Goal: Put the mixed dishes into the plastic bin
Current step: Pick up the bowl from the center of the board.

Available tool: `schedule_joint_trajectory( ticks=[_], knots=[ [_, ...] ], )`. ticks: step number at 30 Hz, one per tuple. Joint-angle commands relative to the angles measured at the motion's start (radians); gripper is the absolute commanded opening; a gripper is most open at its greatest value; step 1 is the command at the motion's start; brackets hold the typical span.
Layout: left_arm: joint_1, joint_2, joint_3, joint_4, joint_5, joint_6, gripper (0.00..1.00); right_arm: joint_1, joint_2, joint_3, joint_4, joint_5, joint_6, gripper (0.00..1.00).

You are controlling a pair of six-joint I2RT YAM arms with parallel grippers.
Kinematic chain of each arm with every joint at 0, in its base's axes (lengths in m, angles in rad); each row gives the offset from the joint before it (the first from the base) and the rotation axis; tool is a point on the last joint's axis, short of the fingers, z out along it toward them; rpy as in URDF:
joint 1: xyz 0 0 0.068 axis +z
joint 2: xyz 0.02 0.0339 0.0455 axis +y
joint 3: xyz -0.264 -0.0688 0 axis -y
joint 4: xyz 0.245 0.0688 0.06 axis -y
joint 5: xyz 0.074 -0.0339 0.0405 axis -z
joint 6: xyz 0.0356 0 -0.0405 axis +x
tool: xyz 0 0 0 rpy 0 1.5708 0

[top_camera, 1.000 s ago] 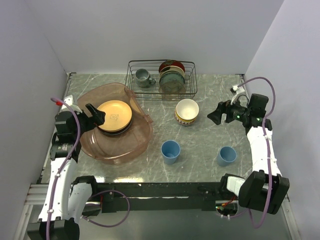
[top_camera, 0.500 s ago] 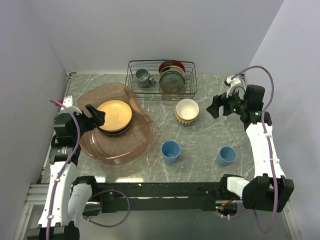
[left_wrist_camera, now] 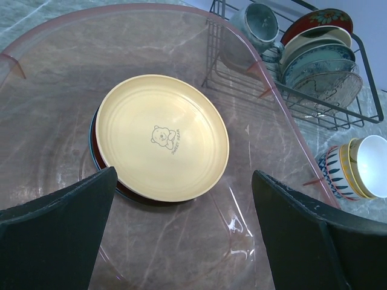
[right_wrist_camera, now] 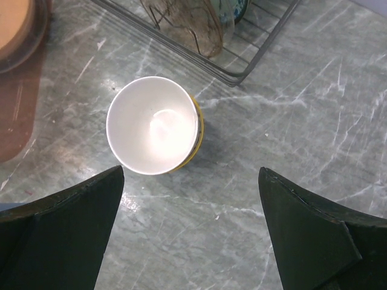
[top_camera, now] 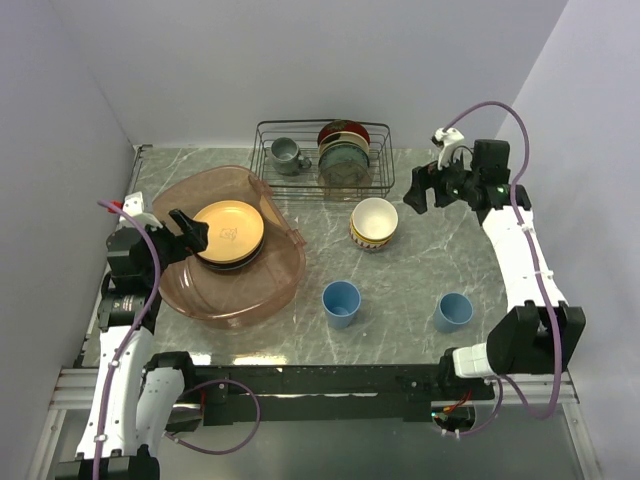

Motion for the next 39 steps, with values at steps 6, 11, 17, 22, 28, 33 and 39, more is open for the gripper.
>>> schedule_joint_trajectory(
  ticks=[6, 11, 17, 22, 28, 33, 39],
  knots=[
    [-0.003, -0.007, 0.006, 0.039, -0.012, 0.018, 0.99, 0.067, 0.077, 0.119, -0.031, 0.107, 0.019, 1.00],
    [-0.003, -0.002, 0.006, 0.036, -0.021, 0.019, 0.99, 0.097, 0.176, 0.199, -0.068, 0.133, 0.076, 1.00],
    [-0.002, 0.004, 0.007, 0.032, -0.032, 0.019, 0.99, 0.144, 0.276, 0.251, -0.078, 0.207, 0.133, 1.00],
    [-0.003, 0.001, 0.007, 0.029, -0.038, 0.019, 0.99, 0.184, 0.399, 0.339, -0.183, 0.322, 0.139, 1.00],
    [-0.003, -0.001, 0.007, 0.025, -0.040, 0.018, 0.99, 0.193, 0.456, 0.318, -0.221, 0.327, 0.127, 0.91],
    [-0.003, 0.001, 0.006, 0.027, -0.037, 0.019, 0.99, 0.201, 0.476, 0.290, -0.229, 0.308, 0.127, 0.63],
    [-0.003, -0.002, 0.007, 0.025, -0.038, 0.018, 0.99, 0.206, 0.494, 0.276, -0.221, 0.297, 0.143, 0.35]
  ],
)
